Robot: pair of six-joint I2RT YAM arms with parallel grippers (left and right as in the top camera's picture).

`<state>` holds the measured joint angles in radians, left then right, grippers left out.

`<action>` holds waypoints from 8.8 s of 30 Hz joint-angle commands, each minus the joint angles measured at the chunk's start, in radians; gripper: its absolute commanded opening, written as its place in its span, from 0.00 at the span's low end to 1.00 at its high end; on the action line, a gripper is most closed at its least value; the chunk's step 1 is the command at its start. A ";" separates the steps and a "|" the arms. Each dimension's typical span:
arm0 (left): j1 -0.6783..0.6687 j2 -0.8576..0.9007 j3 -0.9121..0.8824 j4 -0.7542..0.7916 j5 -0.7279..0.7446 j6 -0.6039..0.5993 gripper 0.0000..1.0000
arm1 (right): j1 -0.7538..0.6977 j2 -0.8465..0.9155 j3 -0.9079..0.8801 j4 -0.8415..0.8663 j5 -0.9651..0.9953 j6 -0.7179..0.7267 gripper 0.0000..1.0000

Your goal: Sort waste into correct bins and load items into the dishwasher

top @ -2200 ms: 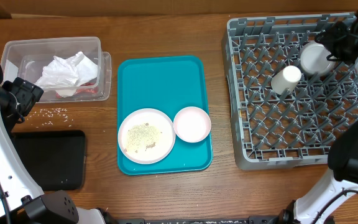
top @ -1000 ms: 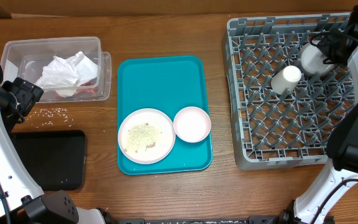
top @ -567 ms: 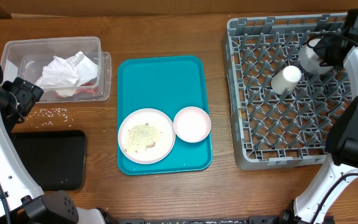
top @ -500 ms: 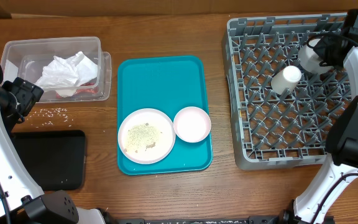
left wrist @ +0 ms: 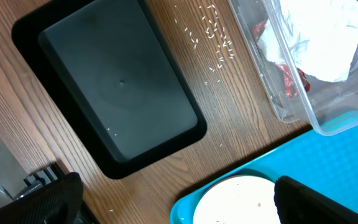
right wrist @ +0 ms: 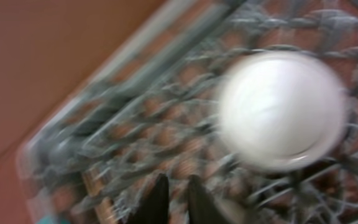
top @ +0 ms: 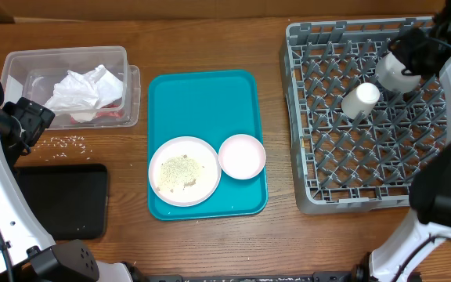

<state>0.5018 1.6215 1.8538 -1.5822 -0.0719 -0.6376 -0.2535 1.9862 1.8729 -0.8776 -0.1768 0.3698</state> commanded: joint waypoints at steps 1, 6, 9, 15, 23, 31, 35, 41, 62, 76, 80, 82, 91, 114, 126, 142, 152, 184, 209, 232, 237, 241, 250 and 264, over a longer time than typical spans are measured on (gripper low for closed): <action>0.002 -0.011 0.000 -0.002 -0.005 -0.013 1.00 | 0.084 -0.150 0.046 -0.045 -0.132 -0.034 0.26; 0.002 -0.011 0.000 -0.002 -0.005 -0.014 1.00 | 0.211 -0.208 0.046 -0.201 -0.128 -0.034 0.30; 0.002 -0.011 0.000 -0.002 -0.006 -0.014 1.00 | 0.292 -0.214 0.046 -0.299 -0.117 -0.043 0.33; 0.002 -0.011 0.000 -0.002 -0.005 -0.013 1.00 | 0.486 -0.210 0.024 -0.490 -0.114 -0.117 0.49; 0.002 -0.011 0.000 -0.002 -0.005 -0.013 1.00 | 0.747 -0.205 -0.130 -0.350 -0.100 -0.079 1.00; 0.002 -0.011 0.000 -0.002 -0.005 -0.014 1.00 | 0.887 -0.203 -0.364 0.073 0.010 0.262 0.70; 0.002 -0.011 0.000 -0.002 -0.005 -0.013 1.00 | 0.909 -0.193 -0.426 0.148 0.161 0.380 0.49; 0.002 -0.011 0.000 -0.002 -0.005 -0.013 1.00 | 0.910 -0.158 -0.475 0.167 0.236 0.512 0.46; 0.002 -0.011 0.000 -0.002 -0.005 -0.013 1.00 | 0.929 -0.026 -0.478 0.192 0.145 0.705 0.39; 0.002 -0.011 0.000 -0.002 -0.006 -0.014 1.00 | 0.929 0.038 -0.475 0.219 0.122 0.704 0.31; 0.002 -0.011 0.000 -0.002 -0.005 -0.013 1.00 | 0.929 0.036 -0.462 0.214 0.117 0.682 0.25; 0.002 -0.011 0.000 -0.002 -0.005 -0.014 1.00 | 0.927 0.032 -0.444 0.210 0.108 0.646 0.18; 0.002 -0.011 0.000 -0.002 -0.006 -0.013 1.00 | 0.914 -0.023 -0.362 0.135 0.116 0.555 0.04; 0.002 -0.011 0.000 -0.002 -0.005 -0.013 1.00 | 0.351 -0.370 -0.228 -0.137 -0.249 0.020 0.04; 0.002 -0.011 0.000 -0.002 -0.005 -0.014 1.00 | -0.093 -0.320 -0.325 -0.235 -0.658 -0.275 0.04; 0.002 -0.011 0.000 -0.002 -0.005 -0.013 1.00 | -0.278 -0.123 -0.396 -0.212 -1.067 -0.378 0.04; 0.002 -0.011 0.000 -0.002 -0.005 -0.013 1.00 | -0.350 -0.111 -0.396 -0.306 -1.002 -0.377 0.04; 0.002 -0.011 0.000 -0.002 -0.005 -0.014 1.00 | -0.394 -0.268 -0.248 -0.431 -0.343 -0.130 0.60; 0.002 -0.011 0.000 -0.002 -0.005 -0.014 1.00 | -0.106 -0.263 -0.398 -0.411 0.116 0.029 0.08; 0.002 -0.011 0.000 -0.002 -0.005 -0.014 1.00 | -0.211 -0.260 -0.364 -0.335 0.162 0.155 0.04; 0.002 -0.011 0.000 -0.002 -0.005 -0.014 1.00 | -0.164 -0.363 -0.354 -0.310 -0.037 0.062 0.13; 0.002 -0.011 0.000 -0.002 -0.006 -0.013 1.00 | -0.053 -0.416 -0.354 -0.270 -0.194 0.040 0.22; 0.002 -0.011 0.000 -0.002 -0.005 -0.013 1.00 | 0.355 -0.404 -0.383 -0.079 -0.183 0.042 0.94; 0.002 -0.011 0.000 -0.002 -0.005 -0.013 1.00 | 0.665 -0.354 -0.378 0.058 0.004 0.045 1.00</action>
<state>0.5018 1.6215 1.8538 -1.5826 -0.0719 -0.6376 0.4305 1.6394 1.4952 -0.8234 -0.2428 0.4175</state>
